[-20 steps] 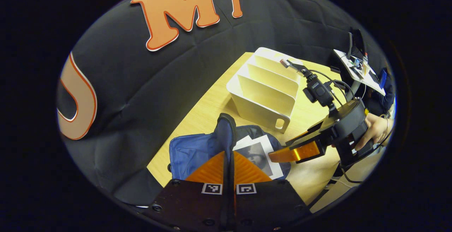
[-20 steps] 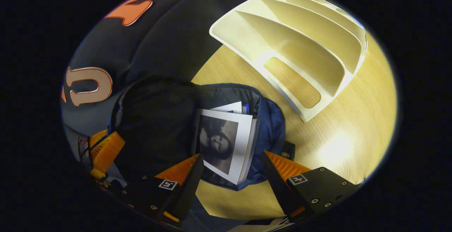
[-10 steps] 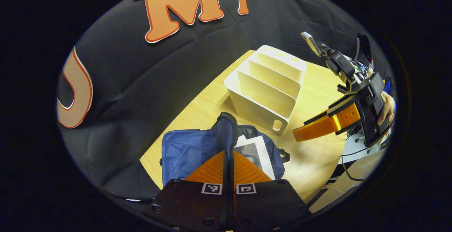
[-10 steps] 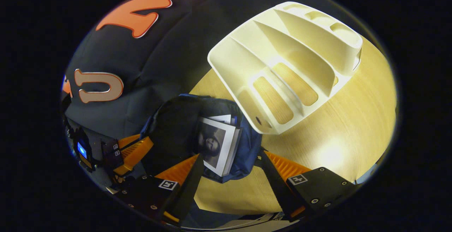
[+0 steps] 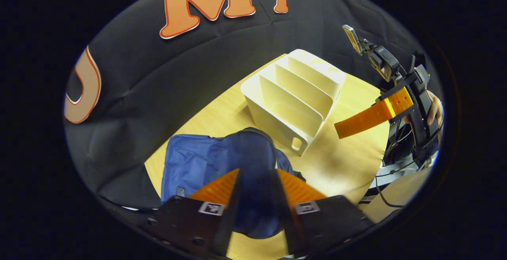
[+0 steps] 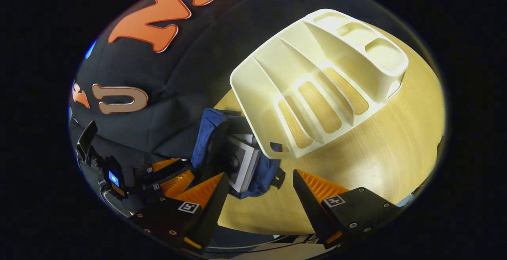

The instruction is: Open the schoolbag, grab two books from the bookshelf and put them into the schoolbag.

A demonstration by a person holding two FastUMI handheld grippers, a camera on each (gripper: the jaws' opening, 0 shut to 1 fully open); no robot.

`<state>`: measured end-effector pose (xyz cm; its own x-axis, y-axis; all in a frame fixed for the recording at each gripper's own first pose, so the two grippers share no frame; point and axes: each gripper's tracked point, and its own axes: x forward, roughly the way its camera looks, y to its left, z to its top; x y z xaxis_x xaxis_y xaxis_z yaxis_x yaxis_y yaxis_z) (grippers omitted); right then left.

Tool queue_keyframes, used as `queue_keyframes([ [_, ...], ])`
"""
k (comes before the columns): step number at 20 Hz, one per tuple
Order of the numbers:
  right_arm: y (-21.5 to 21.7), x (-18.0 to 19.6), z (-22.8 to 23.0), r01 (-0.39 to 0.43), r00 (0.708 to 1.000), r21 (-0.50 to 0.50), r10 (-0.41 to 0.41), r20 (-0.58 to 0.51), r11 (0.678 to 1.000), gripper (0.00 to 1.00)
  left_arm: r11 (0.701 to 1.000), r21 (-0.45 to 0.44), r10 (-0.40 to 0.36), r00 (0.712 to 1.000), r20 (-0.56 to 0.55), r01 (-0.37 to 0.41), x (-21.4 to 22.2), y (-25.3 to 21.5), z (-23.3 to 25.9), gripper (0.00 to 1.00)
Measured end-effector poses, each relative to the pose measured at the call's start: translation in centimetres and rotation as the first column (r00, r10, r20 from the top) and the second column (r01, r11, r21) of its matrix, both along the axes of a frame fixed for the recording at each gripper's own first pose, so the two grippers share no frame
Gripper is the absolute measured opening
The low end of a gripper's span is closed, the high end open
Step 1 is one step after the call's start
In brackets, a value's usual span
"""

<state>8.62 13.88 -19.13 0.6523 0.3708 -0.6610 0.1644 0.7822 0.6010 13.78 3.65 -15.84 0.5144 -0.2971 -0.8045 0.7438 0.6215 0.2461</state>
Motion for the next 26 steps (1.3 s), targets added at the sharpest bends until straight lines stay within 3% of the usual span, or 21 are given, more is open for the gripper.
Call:
queue_keyframes([
  [1, -0.4, 0.0, 0.2, -0.012, 1.000, -0.006, 0.012, 0.000, 1.000, 0.97, 1.000, 0.001, 0.013, 1.000, -0.006, -0.013, -0.3, -0.1, -0.4, 0.77],
  [2, -0.9, 0.0, 0.3, -0.021, 1.000, -0.009, 0.021, 0.001, 1.000, 0.97, 0.999, 0.001, 0.032, 0.999, -0.002, -0.032, -0.2, -0.2, -0.7, 0.71],
  [5, -1.7, -0.2, 0.3, -0.046, 0.999, -0.021, 0.046, -0.002, 0.999, 0.97, 0.995, -0.023, 0.092, 0.996, 0.000, -0.092, -1.1, -0.7, -1.5, 0.98],
  [10, -3.4, -0.2, 2.2, -0.089, 0.995, -0.056, 0.091, 0.030, 0.994, 0.97, 0.969, -0.166, 0.191, 0.981, 0.037, -0.182, -2.1, -5.3, 0.4, 0.98],
  [15, -7.3, 0.0, 7.6, -0.077, 0.977, -0.207, 0.115, 0.179, 0.975, 0.97, 0.907, -0.361, 0.276, 0.954, 0.121, -0.216, -2.7, -9.4, 5.4, 0.98],
  [17, -9.5, 0.2, 11.2, -0.020, 0.954, -0.266, 0.098, 0.283, 0.964, 0.97, 0.873, -0.430, 0.324, 0.933, 0.157, -0.231, -2.4, -9.6, 7.5, 0.98],
  [21, -13.8, -0.6, 18.0, 0.145, 0.874, -0.360, 0.051, 0.483, 0.922, 0.97, 0.821, -0.519, 0.393, 0.895, 0.211, -0.238, -4.0, -9.3, 11.1, 0.98],
  [26, -16.0, -2.8, 22.9, 0.290, 0.776, -0.405, 0.034, 0.630, 0.867, 0.96, 0.779, -0.600, 0.431, 0.851, 0.301, -0.182, -5.3, -9.5, 15.7, 0.98],
])
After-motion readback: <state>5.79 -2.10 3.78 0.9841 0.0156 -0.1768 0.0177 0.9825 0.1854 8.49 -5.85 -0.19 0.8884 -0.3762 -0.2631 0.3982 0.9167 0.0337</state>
